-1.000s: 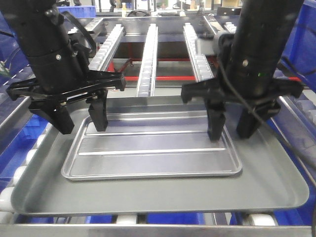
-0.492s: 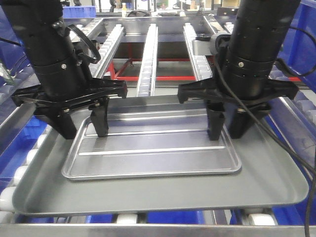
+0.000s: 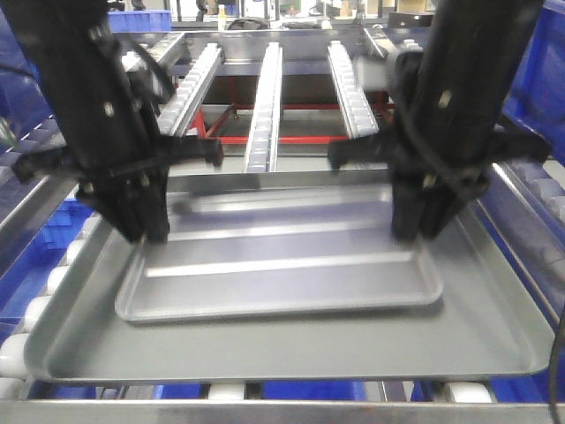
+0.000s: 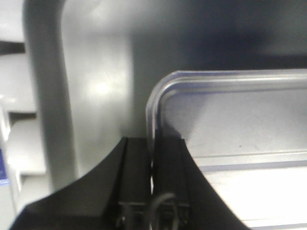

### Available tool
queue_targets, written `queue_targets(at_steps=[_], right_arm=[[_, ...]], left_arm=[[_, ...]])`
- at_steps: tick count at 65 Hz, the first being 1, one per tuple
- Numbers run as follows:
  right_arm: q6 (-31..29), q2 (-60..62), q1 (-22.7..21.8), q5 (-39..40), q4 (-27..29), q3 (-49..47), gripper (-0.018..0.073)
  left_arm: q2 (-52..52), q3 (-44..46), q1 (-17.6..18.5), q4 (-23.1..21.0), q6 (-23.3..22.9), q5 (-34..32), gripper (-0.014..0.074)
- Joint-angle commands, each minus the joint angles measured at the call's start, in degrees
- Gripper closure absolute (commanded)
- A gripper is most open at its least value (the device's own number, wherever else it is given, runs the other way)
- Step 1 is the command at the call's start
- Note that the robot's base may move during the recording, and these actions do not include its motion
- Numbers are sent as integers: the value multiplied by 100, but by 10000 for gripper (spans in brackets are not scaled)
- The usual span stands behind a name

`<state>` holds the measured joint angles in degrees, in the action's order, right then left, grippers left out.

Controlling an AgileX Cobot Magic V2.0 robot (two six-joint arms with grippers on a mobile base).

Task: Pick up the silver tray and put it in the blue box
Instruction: 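Close both grippers on the tray's opposite side rims, then lift the silver tray up off the rack with both grippers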

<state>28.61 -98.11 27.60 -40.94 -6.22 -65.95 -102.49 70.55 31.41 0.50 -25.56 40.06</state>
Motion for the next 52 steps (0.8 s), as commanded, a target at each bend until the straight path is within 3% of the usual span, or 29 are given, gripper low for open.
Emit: queue_targets(at_steps=[1,9,21,37,44,52], right_arm=[[-49,690,-15,-47,-128,-144,503],[-49,1232,-15,-323,-140,-144,503],[-49,1966,13,-693,-201,-144,503],[198,2672,230,-1037,-529,-144,500],[407,2760,369,-1210,-776,-150,500],[659,2749,527,-1679,-1145,-283,500]], left_arm=[[685,166,41,59,22,70,692],[1291,166,41,153,7,304,693],[2303,166,179,561,-395,688,693],[2736,685,1202,1919,-1480,1701,693],[2656,864,1621,2220,-1894,1763,693],[2409,872,1779,2272,-2146,1950,693]])
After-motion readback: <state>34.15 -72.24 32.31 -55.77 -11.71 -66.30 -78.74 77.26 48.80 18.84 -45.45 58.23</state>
